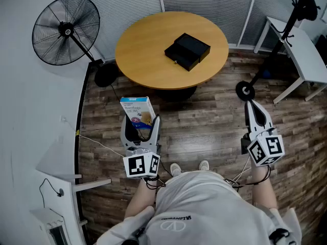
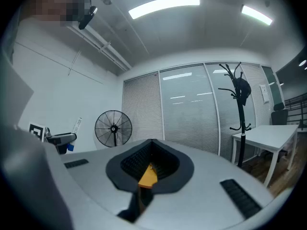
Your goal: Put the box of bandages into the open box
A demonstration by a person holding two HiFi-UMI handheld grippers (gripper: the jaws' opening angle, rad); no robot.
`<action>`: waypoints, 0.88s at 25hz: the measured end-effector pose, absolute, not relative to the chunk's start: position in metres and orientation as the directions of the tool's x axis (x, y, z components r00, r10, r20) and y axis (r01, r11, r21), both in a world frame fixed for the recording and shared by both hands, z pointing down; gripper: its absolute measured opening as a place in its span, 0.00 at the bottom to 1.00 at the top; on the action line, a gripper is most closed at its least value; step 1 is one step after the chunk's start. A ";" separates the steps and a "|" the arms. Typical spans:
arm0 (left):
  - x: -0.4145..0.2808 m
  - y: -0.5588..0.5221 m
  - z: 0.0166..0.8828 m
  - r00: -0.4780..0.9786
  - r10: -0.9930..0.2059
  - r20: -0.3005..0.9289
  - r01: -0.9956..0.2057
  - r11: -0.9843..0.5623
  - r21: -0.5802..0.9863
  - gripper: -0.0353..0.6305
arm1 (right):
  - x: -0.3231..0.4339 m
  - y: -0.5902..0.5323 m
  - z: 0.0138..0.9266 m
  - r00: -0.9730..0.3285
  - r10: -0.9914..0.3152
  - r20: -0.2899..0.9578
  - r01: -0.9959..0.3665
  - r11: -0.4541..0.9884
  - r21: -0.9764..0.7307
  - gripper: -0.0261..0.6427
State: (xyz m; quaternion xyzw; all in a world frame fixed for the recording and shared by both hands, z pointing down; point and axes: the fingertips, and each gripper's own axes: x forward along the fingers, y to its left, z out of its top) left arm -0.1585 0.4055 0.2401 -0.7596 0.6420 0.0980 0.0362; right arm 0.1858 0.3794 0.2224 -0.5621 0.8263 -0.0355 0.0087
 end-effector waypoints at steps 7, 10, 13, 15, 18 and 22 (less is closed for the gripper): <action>-0.166 0.410 0.241 0.157 -0.968 -0.196 -0.982 -0.174 0.074 0.70 | 0.175 0.383 0.225 -0.375 -0.927 0.031 -0.926 0.373 -0.063 0.06; -0.169 0.410 0.241 0.159 -0.967 -0.197 -0.981 -0.177 0.076 0.70 | 0.170 0.384 0.225 -0.377 -0.926 0.027 -0.925 0.374 -0.066 0.06; -0.174 0.409 0.241 0.165 -0.966 -0.198 -0.980 -0.183 0.078 0.70 | 0.162 0.385 0.223 -0.387 -0.922 0.016 -0.920 0.385 -0.071 0.06; -0.178 0.409 0.241 0.170 -0.965 -0.199 -0.979 -0.188 0.078 0.70 | 0.156 0.385 0.224 -0.386 -0.922 0.018 -0.921 0.384 -0.062 0.06; -0.185 0.409 0.242 0.177 -0.964 -0.198 -0.977 -0.196 0.079 0.70 | 0.145 0.382 0.224 -0.381 -0.924 0.026 -0.924 0.379 -0.054 0.06; -0.202 0.404 0.246 0.186 -0.963 -0.193 -0.973 -0.207 0.097 0.70 | 0.128 0.377 0.224 -0.375 -0.926 0.034 -0.926 0.373 -0.056 0.06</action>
